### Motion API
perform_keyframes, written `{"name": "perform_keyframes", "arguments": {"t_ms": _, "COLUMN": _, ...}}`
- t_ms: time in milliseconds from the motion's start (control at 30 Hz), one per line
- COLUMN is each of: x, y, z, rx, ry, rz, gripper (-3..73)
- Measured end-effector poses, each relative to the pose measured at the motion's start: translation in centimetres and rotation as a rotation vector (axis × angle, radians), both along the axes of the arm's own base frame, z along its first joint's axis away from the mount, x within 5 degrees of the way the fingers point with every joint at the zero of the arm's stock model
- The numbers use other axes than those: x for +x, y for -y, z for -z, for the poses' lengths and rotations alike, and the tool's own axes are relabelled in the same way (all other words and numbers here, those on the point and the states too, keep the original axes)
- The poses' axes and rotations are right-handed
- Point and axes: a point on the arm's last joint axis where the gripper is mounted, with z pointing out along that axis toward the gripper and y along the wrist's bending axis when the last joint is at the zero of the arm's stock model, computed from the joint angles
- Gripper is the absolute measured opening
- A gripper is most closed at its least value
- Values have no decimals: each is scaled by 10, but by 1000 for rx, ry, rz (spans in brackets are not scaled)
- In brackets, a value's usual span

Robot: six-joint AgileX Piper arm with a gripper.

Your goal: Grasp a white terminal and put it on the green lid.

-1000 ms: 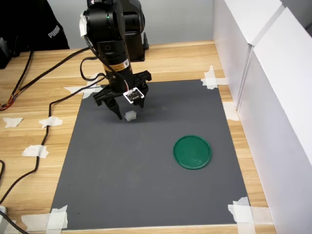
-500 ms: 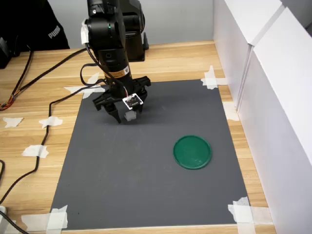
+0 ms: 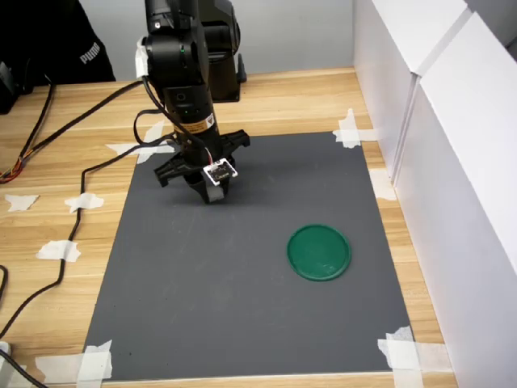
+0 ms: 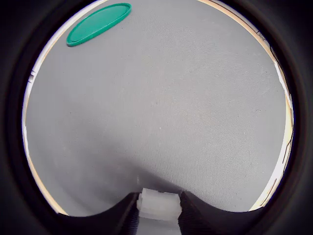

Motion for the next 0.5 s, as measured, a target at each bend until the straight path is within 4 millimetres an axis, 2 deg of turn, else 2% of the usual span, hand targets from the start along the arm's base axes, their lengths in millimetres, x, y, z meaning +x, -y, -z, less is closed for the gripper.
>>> {"name": "perform_keyframes", "arguments": {"t_ms": 100, "x": 2, "y": 0, "z": -9, "rx": 1, "ry": 24, "rz": 0, "gripper": 308}}
{"name": "perform_keyframes", "arguments": {"t_ms": 267, "x": 10, "y": -7, "z": -49, "rx": 41, "ry": 89, "rz": -13, "gripper": 308}}
{"name": "perform_keyframes", "arguments": {"t_ms": 500, "x": 22, "y": -49, "z": -105, "rx": 67, "ry": 149, "rz": -156, "gripper": 308}}
